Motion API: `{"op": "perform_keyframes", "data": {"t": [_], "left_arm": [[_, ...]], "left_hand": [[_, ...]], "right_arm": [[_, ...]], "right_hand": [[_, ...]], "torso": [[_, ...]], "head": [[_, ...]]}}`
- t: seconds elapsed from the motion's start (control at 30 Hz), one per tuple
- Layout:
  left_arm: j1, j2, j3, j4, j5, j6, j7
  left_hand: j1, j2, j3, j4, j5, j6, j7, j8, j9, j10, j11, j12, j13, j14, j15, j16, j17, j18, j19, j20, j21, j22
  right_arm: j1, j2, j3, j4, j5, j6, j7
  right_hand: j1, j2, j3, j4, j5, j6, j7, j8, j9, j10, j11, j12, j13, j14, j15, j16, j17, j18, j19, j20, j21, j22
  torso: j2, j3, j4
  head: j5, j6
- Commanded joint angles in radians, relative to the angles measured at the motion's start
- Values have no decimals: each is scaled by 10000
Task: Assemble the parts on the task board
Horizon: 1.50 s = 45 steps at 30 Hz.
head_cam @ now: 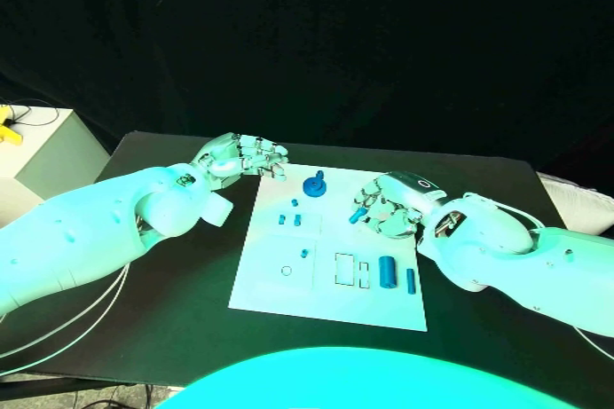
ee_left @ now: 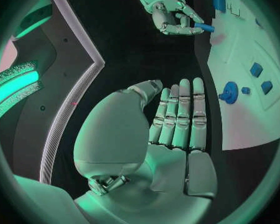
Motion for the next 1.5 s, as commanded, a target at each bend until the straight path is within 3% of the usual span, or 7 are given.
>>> {"op": "perform_keyframes", "data": {"t": [0.03, 0.23, 0.47, 0.73, 1.07, 1.5], "left_arm": [[-33, 61, 6, -15, 115, 146, 82], [-61, 135, 6, -18, 129, 173, 83], [-69, 204, 6, -19, 147, 177, 83], [-71, 268, 7, 3, 152, 192, 80], [-71, 291, 7, 5, 154, 184, 65], [-71, 295, 7, 7, 154, 198, 52]], "left_hand": [[-25, 32, -39, -1, -6, 17, 61, -45, -14, 4, 49, -36, -13, 56, 1, -61, 12, 5, 19, 17, -48, -9], [-25, 32, -39, -1, -6, 17, 61, -45, -14, 4, 49, -36, -13, 56, 1, -61, 12, 5, 19, 17, -48, -9], [-36, 35, -44, 4, -8, 20, 59, -47, -16, 9, 48, -40, -11, 63, 1, -72, 20, 6, 19, 19, -52, -12], [-36, 35, -44, 4, -8, 20, 59, -47, -16, 9, 48, -40, -11, 63, 1, -72, 20, 6, 19, 19, -52, -12], [-36, 35, -44, 4, -8, 20, 59, -47, -16, 9, 48, -40, -11, 63, 1, -72, 20, 6, 19, 19, -52, -12], [-47, 36, -50, 4, -8, 18, 59, -54, -20, 12, 47, -49, -11, 71, -1, -92, 34, 9, 21, 21, -59, -16]], "right_arm": [[-10, 166, 3, 185, 181, -348, 213], [-187, 781, -89, 263, -346, -342, 298], [-562, 1563, -178, 239, -1140, -408, 296], [-824, 2258, -271, -187, -1669, -189, 35], [-1008, 2726, -378, -570, -1756, 125, -143], [-1102, 2898, -431, -773, -2013, 514, -258]], "right_hand": [[214, 272, 48, 0, 72, 37, -4, 113, 310, 429, -357, 5, 66, 300, -61, 54, 0, -70, 461, -74, 50, 1529], [214, 263, 65, -20, 77, 34, -5, 119, 318, 431, -357, -6, 72, 299, -63, 51, -6, -68, 458, -76, 38, 1528], [212, 255, 81, -37, 84, 31, -3, 126, 326, 433, -356, -17, 79, 298, -63, 47, -13, -65, 454, -78, 15, 1524], [209, 246, 99, -59, 91, 30, -3, 134, 336, 438, -357, -27, 86, 295, -63, 37, -28, -64, 453, -80, 9, 1525], [198, 240, 114, -73, 101, 31, -1, 142, 345, 445, -356, -36, 95, 292, -63, 29, -41, -59, 448, -82, -19, 1519], [196, 239, 117, -75, 102, 30, -1, 144, 347, 446, -356, -38, 96, 294, -63, 33, -35, -59, 447, -82, -22, 1519]], "torso": [[13, -2, 0], [31, 10, 35], [39, 2, 23], [29, -4, 25], [32, 2, 8], [36, 5, 9]], "head": [[61, -1], [159, -1], [313, -1], [371, -1], [509, -1], [545, -1]]}}
